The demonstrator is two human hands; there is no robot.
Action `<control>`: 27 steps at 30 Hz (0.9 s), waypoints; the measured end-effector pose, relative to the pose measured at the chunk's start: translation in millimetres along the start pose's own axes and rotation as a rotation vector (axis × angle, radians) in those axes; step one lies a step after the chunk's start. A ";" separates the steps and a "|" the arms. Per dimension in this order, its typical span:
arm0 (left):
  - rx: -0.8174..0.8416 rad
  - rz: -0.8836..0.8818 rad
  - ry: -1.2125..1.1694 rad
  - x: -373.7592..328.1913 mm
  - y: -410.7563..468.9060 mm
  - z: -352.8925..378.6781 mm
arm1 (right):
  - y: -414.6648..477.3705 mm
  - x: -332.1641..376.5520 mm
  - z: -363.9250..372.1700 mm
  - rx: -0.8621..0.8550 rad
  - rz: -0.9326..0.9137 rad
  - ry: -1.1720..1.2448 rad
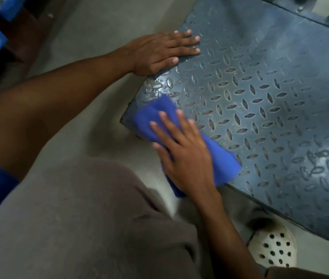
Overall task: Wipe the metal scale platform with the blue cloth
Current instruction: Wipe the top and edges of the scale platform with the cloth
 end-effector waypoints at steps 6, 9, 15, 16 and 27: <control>-0.008 -0.025 -0.011 0.0 0.2 -2.1 | -12.3 -0.8 -1.2 -0.018 0.217 -0.120; 0.002 -0.026 -0.010 0.1 2.2 -3.2 | 42.5 36.3 45.1 0.030 0.013 -0.048; 0.011 -0.020 0.004 1.1 2.6 -3.0 | 23.3 10.3 23.3 -0.019 0.148 -0.057; 0.010 -0.023 0.003 1.6 2.3 -3.0 | 3.8 -11.0 5.3 -0.063 0.219 -0.116; 0.024 -0.010 0.046 2.1 3.4 -2.5 | 59.1 26.8 49.7 -0.064 0.183 -0.083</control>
Point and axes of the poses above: each hand's wrist, its own y-axis towards the middle knuckle, its own z-axis out of the palm, x = y × z, the point moved 6 cm from there along y, towards the middle knuckle, and after that the axes turned 9 degrees about y, right-handed, at the moved point
